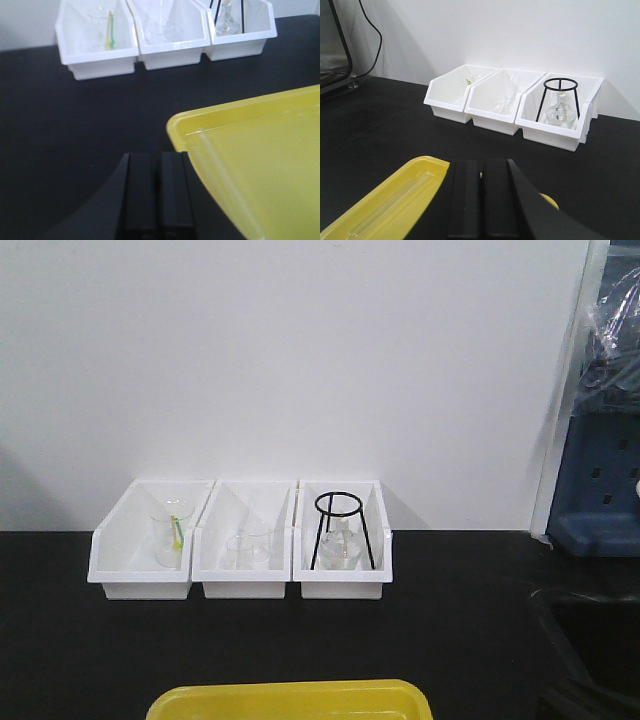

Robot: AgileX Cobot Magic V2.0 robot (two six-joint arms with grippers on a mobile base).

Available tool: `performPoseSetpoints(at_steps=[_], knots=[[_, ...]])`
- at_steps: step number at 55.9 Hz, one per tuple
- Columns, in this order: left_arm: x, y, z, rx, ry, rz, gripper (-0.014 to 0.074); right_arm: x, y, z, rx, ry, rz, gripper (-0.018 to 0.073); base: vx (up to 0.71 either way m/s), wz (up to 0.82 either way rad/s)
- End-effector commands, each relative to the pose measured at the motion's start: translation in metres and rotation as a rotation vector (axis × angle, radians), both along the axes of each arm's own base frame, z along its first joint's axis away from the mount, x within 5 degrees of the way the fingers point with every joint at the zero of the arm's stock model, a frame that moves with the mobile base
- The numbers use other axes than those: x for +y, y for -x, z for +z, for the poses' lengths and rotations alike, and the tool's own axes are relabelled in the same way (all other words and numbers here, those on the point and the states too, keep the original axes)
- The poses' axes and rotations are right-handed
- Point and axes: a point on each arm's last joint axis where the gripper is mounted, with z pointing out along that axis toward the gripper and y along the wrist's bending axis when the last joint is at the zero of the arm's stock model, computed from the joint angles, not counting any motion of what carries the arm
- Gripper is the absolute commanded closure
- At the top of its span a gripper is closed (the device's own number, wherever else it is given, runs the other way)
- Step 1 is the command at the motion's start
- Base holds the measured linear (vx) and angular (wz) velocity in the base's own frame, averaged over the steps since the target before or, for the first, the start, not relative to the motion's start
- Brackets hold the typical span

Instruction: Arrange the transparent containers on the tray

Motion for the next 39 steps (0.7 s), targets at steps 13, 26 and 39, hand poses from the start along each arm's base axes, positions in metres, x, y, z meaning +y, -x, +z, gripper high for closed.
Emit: performPoseSetpoints(at_steps=[13, 26, 39], knots=[[0.012, 0.046, -0.053, -0.215, -0.019, 0.053, 0.0596, -0.002, -0.001, 0.010, -0.046, 0.019, -0.020, 0.0572, 0.00, 0.00], [0.013, 0.046, -0.055, -0.201, -0.029, 0.053, 0.0596, -0.001, -0.001, 0.010, -0.044, 0.019, -0.014, 0.0572, 0.00, 0.00], [0.013, 0.045, -0.055, -0.199, -0.030, 0.053, 0.0596, -0.002, -0.001, 0.010, -0.044, 0.019, -0.015, 0.0572, 0.00, 0.00]])
